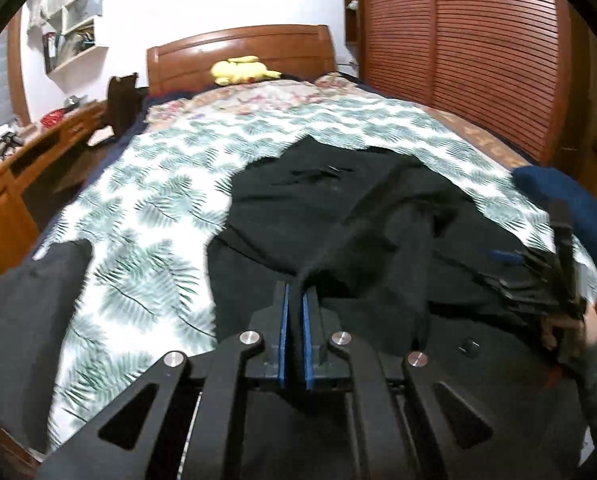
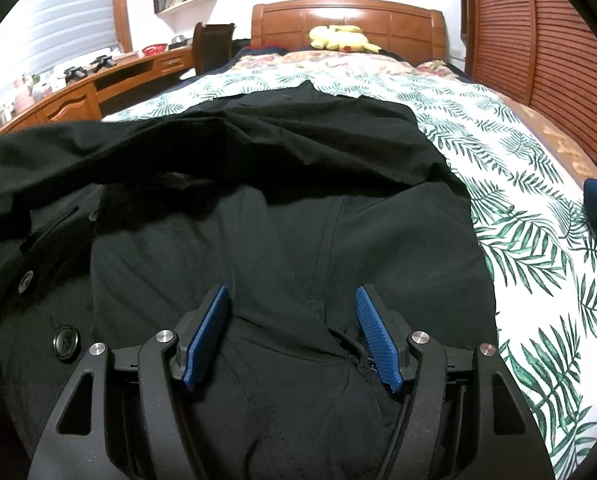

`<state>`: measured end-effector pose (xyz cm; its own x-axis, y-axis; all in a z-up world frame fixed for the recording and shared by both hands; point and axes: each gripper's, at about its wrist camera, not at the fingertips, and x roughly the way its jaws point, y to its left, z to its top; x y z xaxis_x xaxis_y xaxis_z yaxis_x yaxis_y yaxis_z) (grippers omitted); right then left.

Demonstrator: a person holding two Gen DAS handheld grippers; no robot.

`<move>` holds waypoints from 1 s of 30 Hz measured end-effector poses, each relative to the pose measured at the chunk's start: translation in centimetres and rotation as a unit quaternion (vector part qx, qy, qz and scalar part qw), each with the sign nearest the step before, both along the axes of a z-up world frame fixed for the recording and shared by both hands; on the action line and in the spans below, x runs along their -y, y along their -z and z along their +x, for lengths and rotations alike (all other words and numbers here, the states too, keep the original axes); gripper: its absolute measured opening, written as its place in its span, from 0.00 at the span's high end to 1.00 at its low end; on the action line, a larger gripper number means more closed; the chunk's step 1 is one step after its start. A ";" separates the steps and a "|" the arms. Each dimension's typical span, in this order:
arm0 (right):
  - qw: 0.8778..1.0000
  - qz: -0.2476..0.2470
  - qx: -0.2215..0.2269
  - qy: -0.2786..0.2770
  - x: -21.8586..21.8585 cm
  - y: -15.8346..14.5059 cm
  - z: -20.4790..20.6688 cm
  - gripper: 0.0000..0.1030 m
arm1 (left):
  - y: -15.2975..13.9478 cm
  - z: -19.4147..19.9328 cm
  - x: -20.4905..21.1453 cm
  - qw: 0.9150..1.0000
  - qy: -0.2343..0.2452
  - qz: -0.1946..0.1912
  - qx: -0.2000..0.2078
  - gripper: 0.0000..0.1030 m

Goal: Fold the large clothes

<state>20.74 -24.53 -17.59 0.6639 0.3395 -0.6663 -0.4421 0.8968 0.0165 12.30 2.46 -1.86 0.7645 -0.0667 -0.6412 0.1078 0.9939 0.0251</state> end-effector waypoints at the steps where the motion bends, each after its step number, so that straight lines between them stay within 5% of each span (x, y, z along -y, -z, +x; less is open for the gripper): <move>1: 1.000 0.000 0.000 0.000 0.0 0.0 0.0 0.35 | -0.1 0.2 -0.3 1.000 -0.005 0.003 0.001 0.96; 15: 1.000 0.000 0.000 0.000 0.0 0.0 0.0 0.35 | 1.5 0.4 -3.2 0.999 -0.023 -0.037 -0.023 0.90; 30: 1.000 0.000 0.001 -0.001 0.0 0.1 0.0 0.34 | 2.6 -1.8 -3.2 0.999 -0.040 -0.026 -0.014 0.81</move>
